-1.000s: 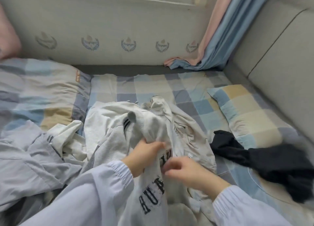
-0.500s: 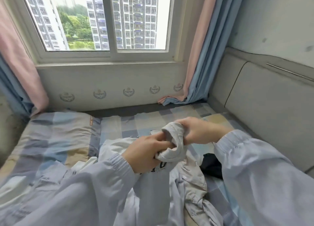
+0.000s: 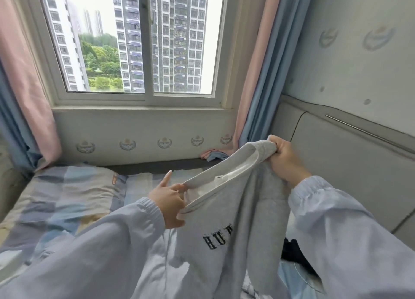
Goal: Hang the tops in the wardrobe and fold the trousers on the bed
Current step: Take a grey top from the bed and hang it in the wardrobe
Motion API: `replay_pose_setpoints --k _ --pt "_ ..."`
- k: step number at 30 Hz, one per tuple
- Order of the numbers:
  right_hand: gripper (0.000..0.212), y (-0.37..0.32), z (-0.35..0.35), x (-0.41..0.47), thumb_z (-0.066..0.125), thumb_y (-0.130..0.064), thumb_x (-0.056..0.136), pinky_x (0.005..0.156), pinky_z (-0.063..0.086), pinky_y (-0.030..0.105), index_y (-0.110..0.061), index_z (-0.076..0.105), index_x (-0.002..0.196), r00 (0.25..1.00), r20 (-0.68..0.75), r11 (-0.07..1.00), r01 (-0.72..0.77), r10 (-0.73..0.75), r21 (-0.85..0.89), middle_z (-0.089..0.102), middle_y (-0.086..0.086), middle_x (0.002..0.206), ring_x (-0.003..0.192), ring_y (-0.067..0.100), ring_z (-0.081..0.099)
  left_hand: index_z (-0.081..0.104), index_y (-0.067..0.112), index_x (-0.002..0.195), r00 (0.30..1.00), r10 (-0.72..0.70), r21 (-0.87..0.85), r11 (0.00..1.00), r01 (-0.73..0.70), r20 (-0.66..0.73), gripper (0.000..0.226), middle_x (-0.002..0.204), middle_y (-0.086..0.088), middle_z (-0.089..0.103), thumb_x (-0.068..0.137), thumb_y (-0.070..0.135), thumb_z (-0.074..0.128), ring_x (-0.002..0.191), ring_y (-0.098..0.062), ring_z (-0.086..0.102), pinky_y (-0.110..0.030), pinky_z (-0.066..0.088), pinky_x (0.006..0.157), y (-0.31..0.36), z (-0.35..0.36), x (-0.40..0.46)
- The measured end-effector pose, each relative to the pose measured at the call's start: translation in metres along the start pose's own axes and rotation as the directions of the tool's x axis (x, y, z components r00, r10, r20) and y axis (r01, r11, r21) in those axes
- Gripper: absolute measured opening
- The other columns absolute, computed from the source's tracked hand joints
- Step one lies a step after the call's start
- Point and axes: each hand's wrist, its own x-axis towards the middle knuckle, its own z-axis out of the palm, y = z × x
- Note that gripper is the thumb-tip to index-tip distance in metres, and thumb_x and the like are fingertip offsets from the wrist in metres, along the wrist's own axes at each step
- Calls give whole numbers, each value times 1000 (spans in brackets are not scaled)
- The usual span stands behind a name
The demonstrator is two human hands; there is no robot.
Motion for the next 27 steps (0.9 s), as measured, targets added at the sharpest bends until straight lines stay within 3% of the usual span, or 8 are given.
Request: replay_pose_setpoints --k 3,5,8,13,15,17,21,27 --pt "26 10 -21 -11 48 9 75 50 27 21 -12 45 60 1000 -9 984 12 -14 -179 45 -1 56 59 12 38 48 26 128 995 -91 142 985 96 -44 40 131 3 56 90 38 45 131 -17 35 -50 8 114 2 -6 1" --pt "18 15 -31 -19 51 10 74 53 33 21 -6 52 65 999 -43 962 -6 -6 -272 52 8 62 62 19 45 48 25 124 981 -135 169 973 158 -138 37 118 4 62 91 39 38 118 -18 45 -44 24 101 8 -11 0" --pt "22 22 -43 -27 54 6 75 60 38 33 -13 53 65 993 -112 916 -74 31 -395 54 4 64 69 26 51 49 23 113 921 -211 83 965 250 -326 33 97 2 65 95 38 26 102 -19 52 -39 29 82 16 -19 2" --pt "32 30 -67 -37 54 4 76 59 35 31 -21 46 57 984 -163 865 -146 75 -481 51 1 60 67 28 51 62 15 76 738 -155 1 978 207 -657 20 38 6 48 78 35 67 40 -15 53 -22 37 49 14 -20 20" --pt "32 31 -73 -41 53 3 75 59 35 31 -21 45 56 981 -173 851 -163 87 -499 51 0 59 67 28 50 59 13 97 763 -242 -108 969 223 -599 36 51 2 60 83 46 64 50 -15 61 -22 43 52 17 -25 22" --pt "31 30 -74 -43 53 3 74 59 35 30 -22 46 58 981 -172 839 -168 90 -518 51 1 60 67 28 50 49 24 125 831 -301 -117 953 280 -468 51 84 1 70 91 60 38 82 -17 67 -27 39 68 22 -28 27" --pt "28 32 -72 -48 51 2 74 60 34 30 -21 48 59 972 -196 839 -215 132 -500 53 3 64 70 29 51 68 31 102 919 -307 -129 950 283 -248 54 98 8 69 88 68 33 96 -15 62 -28 36 80 31 -33 31" --pt "24 21 -81 -51 51 0 79 62 33 29 -20 52 64 971 -184 843 -227 155 -488 53 3 66 72 28 51 67 28 100 822 -443 -306 887 345 -358 31 109 2 52 89 51 50 107 -17 48 -33 41 88 22 -55 32"
